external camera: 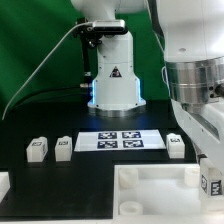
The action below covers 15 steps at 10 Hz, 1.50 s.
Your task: Assemble one leg
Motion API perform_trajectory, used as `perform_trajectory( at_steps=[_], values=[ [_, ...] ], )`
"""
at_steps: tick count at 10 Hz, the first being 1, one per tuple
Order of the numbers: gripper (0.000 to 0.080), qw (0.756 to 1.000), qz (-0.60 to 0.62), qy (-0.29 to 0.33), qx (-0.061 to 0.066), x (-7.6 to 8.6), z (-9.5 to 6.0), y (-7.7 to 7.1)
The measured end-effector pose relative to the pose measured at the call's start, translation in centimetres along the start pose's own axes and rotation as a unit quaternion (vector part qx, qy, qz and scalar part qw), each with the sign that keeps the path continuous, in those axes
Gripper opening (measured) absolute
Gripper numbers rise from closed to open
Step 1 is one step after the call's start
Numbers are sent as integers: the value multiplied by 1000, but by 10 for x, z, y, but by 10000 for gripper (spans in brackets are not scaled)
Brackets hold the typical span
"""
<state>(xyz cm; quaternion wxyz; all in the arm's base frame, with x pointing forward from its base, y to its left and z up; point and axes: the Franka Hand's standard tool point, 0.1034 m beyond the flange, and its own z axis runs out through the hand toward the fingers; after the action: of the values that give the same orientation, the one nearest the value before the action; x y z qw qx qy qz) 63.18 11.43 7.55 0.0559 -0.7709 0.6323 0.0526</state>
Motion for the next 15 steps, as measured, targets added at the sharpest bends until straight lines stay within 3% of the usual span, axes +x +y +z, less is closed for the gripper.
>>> perform_trajectory(
  at_steps=[1,2,5,7,9,11,13,14,15],
  values=[
    [647,996,88,0,10,1,1,-3],
    [649,1000,-2,14,2,0,1,3],
    [649,990,-143,17,-2,3,3,3],
    [649,933,-357,40,-5,-1,1,-1],
    [649,867,-494,55,14,-7,-8,-2],
    [649,817,-572,65,11,2,-7,7],
    [640,828,-556,66,12,3,-6,7],
    [476,828,-557,66,11,4,-6,7],
    [476,841,-536,65,13,3,-6,7]
  ],
)
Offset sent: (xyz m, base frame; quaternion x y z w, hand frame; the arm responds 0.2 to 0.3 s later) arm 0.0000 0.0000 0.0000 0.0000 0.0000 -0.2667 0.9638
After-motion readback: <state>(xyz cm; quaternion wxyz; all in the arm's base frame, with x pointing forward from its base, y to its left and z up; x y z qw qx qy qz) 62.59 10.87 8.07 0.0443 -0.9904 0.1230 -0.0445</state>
